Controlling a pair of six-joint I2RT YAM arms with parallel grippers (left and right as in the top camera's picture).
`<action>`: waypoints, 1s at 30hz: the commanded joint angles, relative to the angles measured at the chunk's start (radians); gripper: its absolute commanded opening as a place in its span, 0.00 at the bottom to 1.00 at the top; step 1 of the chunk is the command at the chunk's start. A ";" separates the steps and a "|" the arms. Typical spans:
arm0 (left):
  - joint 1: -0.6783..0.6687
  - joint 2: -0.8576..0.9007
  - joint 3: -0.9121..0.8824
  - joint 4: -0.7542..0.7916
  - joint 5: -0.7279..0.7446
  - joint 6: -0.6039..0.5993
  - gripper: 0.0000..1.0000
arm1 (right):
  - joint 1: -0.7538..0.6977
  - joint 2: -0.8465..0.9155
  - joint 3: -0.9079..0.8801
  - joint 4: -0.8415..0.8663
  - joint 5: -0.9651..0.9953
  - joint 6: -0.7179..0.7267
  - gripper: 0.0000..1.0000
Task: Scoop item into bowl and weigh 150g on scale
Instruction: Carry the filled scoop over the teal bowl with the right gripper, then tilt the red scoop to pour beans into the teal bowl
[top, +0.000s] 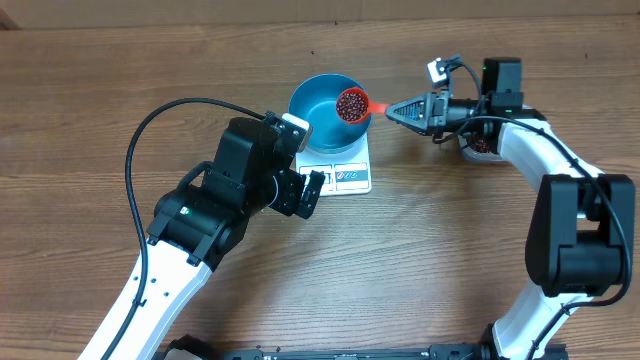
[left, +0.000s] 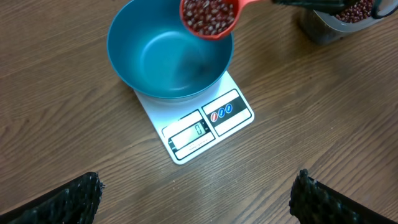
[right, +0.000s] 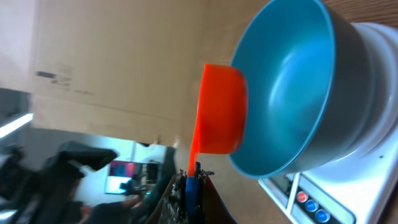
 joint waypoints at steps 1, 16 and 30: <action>0.005 0.005 -0.011 0.003 0.008 0.023 0.99 | 0.038 0.003 -0.002 0.027 0.113 -0.006 0.04; 0.005 0.005 -0.011 0.003 0.008 0.023 1.00 | 0.121 0.003 -0.002 0.124 0.246 -0.406 0.04; 0.005 0.005 -0.011 0.003 0.008 0.023 1.00 | 0.121 0.003 -0.002 0.124 0.267 -0.885 0.04</action>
